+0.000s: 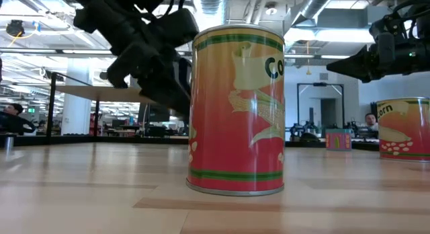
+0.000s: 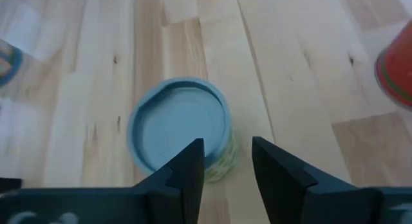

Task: Pick and place cans onto a shelf
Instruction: Put the light green can on the shelf

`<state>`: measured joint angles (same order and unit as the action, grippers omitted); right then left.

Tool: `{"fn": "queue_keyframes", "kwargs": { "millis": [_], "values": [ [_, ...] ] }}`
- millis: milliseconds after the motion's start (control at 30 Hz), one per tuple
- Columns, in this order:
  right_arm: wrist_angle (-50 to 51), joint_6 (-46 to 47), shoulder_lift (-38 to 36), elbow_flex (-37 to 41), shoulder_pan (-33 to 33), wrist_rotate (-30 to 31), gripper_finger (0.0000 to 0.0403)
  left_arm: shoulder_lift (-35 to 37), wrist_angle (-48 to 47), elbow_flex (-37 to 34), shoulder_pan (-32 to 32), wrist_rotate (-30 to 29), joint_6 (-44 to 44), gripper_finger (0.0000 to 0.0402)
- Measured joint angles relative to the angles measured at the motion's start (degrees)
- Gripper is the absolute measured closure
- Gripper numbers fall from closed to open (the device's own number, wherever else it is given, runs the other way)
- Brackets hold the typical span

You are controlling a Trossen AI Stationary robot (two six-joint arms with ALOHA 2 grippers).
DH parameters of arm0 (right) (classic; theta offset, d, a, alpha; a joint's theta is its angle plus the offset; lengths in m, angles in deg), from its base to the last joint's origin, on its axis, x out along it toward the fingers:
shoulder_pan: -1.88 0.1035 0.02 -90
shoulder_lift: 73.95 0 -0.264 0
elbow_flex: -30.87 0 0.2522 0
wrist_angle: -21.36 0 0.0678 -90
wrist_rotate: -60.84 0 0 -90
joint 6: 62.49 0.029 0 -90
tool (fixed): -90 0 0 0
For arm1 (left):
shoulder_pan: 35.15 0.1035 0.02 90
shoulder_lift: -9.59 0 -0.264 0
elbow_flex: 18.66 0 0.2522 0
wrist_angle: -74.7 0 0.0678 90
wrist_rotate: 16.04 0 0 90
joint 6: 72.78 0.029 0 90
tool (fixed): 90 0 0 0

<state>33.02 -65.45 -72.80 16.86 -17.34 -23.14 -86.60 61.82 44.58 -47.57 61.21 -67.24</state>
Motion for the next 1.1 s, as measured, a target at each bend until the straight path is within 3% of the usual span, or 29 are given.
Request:
{"fn": "queue_keyframes", "kwargs": {
  "millis": [300, 633, 967, 1100],
  "values": [
    [0.0, 0.0, 0.0, 0.0, 0.0, 0.0, 0.0369, -3.1, 1.2, 0.3, 0.0, -1.9, 5.1, 0.0294],
    [0.0, 0.0, 0.0, 0.0, 0.0, 0.0, 0.0369, -3.1, -2.4, 2.3, 0.0, -1.3, 8.8, 0.0392],
    [0.0, 0.0, 0.0, 0.0, 0.0, 0.0, 0.0369, 3.3, -18.6, 5.5, -0.5, -1.2, -2.2, 0.0397],
    [0.0, 0.0, 0.0, 0.0, 0.0, 0.0, 0.0369, 6.8, -28.1, 5.4, -2.7, -5.4, -9.3, 0.0397]
  ]
}}
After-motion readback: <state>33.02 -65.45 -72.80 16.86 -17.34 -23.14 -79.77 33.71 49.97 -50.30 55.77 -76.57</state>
